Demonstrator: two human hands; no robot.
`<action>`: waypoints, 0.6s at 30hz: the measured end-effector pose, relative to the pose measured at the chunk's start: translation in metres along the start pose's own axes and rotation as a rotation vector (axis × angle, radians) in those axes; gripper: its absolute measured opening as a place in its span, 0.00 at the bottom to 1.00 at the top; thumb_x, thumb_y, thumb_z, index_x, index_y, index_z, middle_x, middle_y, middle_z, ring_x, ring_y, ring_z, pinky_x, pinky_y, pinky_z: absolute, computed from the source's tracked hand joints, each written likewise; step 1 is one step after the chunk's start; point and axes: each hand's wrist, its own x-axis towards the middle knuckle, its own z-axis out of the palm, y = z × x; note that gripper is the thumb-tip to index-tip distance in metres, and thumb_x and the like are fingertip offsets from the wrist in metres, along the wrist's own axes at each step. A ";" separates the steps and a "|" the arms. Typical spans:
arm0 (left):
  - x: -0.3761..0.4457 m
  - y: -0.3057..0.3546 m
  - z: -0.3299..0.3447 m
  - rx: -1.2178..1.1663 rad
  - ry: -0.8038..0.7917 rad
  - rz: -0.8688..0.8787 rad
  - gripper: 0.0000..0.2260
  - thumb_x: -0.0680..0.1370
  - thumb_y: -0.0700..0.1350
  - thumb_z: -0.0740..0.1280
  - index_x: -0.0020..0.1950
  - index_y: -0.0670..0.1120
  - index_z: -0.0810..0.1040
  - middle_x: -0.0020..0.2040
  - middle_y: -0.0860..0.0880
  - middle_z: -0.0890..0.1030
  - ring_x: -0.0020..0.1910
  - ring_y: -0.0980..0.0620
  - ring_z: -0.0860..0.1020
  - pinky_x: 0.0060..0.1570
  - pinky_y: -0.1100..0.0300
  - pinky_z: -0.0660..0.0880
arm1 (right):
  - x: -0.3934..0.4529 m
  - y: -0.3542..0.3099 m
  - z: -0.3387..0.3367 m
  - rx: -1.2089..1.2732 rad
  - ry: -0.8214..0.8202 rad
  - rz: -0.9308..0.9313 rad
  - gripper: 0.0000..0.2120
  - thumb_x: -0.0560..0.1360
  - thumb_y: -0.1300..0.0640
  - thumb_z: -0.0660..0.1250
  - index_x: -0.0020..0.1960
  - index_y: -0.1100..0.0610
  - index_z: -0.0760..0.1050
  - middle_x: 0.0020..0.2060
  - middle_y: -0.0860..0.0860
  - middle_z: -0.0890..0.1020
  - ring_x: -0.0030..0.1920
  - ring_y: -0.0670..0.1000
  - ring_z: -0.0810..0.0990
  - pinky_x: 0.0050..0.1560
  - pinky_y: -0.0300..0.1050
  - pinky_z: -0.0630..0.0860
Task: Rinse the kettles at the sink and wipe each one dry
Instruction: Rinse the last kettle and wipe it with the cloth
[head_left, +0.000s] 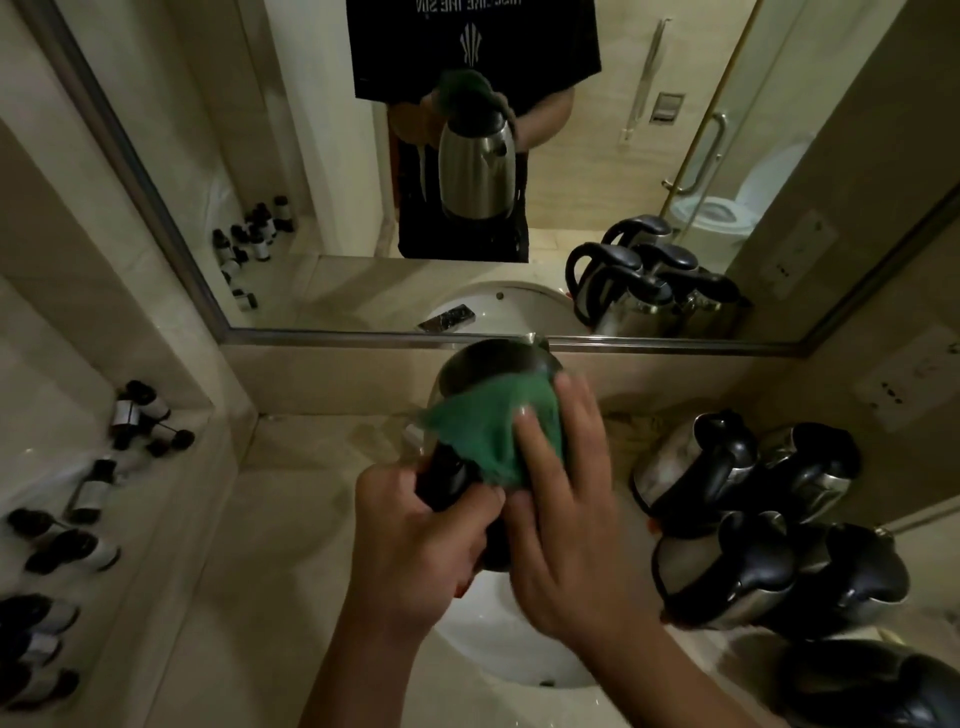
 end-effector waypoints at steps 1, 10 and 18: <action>0.000 0.000 -0.003 -0.017 -0.008 -0.001 0.16 0.67 0.45 0.70 0.23 0.45 0.69 0.18 0.45 0.65 0.17 0.50 0.61 0.21 0.56 0.63 | -0.020 0.007 0.010 0.006 -0.011 0.011 0.25 0.86 0.49 0.51 0.82 0.52 0.57 0.81 0.63 0.55 0.82 0.64 0.54 0.79 0.62 0.57; 0.004 0.010 -0.037 -0.001 -0.222 0.030 0.15 0.68 0.44 0.72 0.26 0.43 0.70 0.20 0.45 0.65 0.19 0.50 0.62 0.22 0.53 0.63 | 0.032 0.051 -0.008 1.289 0.118 1.079 0.23 0.82 0.40 0.56 0.54 0.48 0.88 0.56 0.54 0.86 0.66 0.54 0.81 0.70 0.52 0.74; 0.016 0.018 -0.046 -0.219 -0.489 0.116 0.13 0.72 0.39 0.67 0.29 0.51 0.76 0.19 0.53 0.66 0.17 0.58 0.61 0.25 0.61 0.58 | 0.145 0.052 -0.056 1.454 -0.358 0.614 0.09 0.73 0.54 0.71 0.51 0.54 0.86 0.53 0.52 0.86 0.55 0.51 0.84 0.63 0.51 0.74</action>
